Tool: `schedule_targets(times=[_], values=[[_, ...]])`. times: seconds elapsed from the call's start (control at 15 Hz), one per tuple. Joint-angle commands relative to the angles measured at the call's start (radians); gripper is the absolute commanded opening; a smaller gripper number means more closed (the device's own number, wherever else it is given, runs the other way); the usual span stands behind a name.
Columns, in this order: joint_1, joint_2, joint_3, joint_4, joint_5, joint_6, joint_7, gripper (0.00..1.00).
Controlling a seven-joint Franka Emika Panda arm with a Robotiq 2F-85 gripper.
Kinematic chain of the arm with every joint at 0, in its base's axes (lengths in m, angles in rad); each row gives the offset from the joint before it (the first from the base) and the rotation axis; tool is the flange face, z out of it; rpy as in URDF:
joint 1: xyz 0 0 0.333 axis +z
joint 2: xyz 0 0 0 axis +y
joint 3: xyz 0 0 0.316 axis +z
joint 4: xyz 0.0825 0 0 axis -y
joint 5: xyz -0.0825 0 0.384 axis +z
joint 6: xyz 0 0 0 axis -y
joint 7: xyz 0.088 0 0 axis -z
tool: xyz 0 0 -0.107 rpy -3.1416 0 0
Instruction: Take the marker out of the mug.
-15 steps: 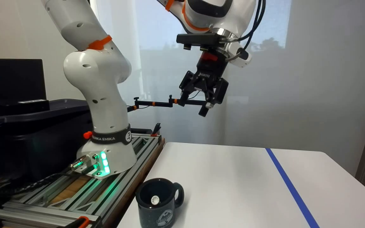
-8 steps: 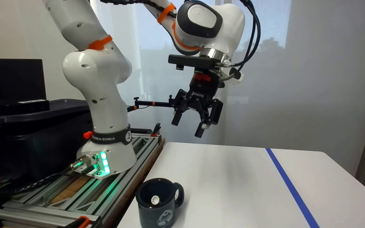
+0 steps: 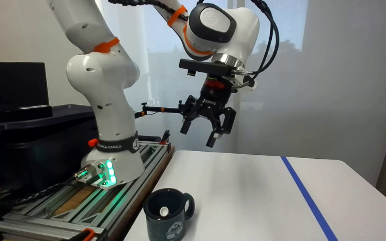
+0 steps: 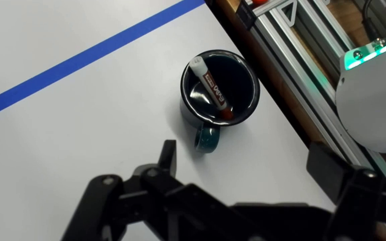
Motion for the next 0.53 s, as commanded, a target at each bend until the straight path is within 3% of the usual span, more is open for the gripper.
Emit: schedule_targets(times=[0.0,0.47], values=[[-0.015,0.020,0.006,0.001,-0.087,0.014,-0.078,1.00],[-0.021,0.079,0.004,0.001,-0.240,0.120,-0.164,1.00]])
